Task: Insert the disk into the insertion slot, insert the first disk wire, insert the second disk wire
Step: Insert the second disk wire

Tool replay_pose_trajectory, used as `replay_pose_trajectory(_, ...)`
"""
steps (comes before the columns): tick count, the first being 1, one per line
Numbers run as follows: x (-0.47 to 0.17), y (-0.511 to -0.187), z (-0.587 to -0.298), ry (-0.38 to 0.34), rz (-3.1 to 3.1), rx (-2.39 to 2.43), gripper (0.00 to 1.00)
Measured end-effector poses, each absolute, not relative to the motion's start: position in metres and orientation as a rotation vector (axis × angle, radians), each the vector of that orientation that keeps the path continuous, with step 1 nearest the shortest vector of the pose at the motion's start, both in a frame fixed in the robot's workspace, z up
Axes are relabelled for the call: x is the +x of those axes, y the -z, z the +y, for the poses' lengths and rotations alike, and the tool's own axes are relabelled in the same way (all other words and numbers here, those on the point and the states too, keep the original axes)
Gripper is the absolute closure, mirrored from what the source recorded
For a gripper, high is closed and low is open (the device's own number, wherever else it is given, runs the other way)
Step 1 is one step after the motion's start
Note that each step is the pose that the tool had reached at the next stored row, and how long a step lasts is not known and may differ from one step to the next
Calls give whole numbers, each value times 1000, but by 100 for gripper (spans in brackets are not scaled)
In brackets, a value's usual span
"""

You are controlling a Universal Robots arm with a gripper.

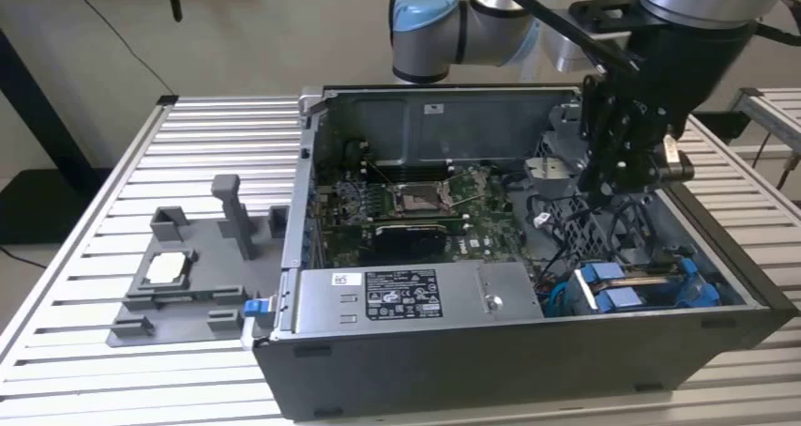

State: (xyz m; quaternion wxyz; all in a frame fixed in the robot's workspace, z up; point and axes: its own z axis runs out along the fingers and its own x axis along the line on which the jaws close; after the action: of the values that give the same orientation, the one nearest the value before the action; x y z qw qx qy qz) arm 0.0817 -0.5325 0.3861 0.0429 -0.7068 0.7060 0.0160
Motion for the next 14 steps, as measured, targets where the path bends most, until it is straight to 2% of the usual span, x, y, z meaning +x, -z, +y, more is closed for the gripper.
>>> replay_pose_trajectory(7,77,-382,-529,-1,2143,-2176,73)
replay_pose_trajectory(14,72,-381,-528,7,2118,-2203,73)
